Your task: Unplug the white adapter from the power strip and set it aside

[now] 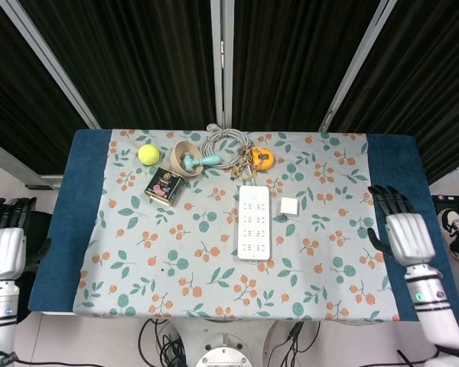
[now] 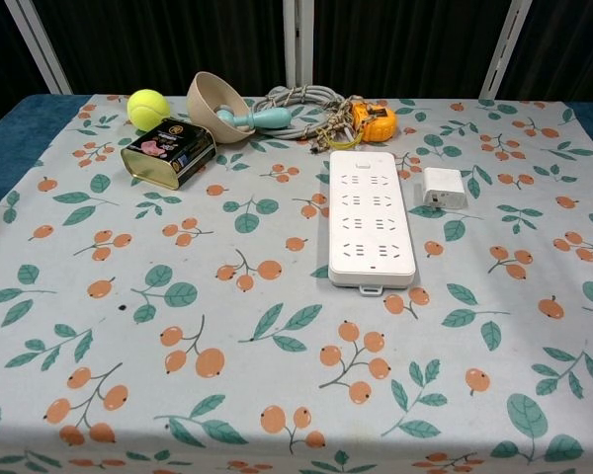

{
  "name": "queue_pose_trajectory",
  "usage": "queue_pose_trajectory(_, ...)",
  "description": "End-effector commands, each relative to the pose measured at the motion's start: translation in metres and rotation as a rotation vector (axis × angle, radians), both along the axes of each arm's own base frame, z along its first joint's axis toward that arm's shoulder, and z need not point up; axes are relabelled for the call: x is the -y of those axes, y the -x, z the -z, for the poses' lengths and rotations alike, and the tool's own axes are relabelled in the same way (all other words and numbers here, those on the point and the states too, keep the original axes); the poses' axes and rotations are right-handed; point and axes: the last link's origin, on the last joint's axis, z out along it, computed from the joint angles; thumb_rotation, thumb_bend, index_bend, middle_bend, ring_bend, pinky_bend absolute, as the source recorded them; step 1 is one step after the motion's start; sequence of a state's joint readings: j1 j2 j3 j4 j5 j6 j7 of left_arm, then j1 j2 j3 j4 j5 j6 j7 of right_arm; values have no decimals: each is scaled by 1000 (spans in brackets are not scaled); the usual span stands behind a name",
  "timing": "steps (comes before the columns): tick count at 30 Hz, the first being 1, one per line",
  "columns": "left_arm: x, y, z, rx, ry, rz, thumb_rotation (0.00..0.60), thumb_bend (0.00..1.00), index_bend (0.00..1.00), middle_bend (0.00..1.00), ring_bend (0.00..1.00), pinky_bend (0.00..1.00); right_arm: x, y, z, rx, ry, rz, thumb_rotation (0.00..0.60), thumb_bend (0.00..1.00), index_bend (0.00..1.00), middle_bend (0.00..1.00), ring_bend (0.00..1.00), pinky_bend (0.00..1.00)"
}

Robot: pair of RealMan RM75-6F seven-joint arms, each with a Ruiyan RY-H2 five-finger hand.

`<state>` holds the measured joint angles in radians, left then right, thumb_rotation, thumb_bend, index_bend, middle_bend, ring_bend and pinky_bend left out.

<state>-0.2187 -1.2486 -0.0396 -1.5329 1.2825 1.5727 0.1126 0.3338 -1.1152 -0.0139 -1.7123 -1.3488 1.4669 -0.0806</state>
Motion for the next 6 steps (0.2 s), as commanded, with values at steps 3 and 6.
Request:
queue_pose_trajectory(3,24,-4,6,-17,18,-13,600,255,98,161,103,101,-51,17,-5,26,18,22,600,327,0,78,0,123)
queue_pose_trajectory(6,32,-10,12,-16,38,-24,600,245,98,153,82,79,-58,19,-3,33,8,25,600,327,0,76,0,118)
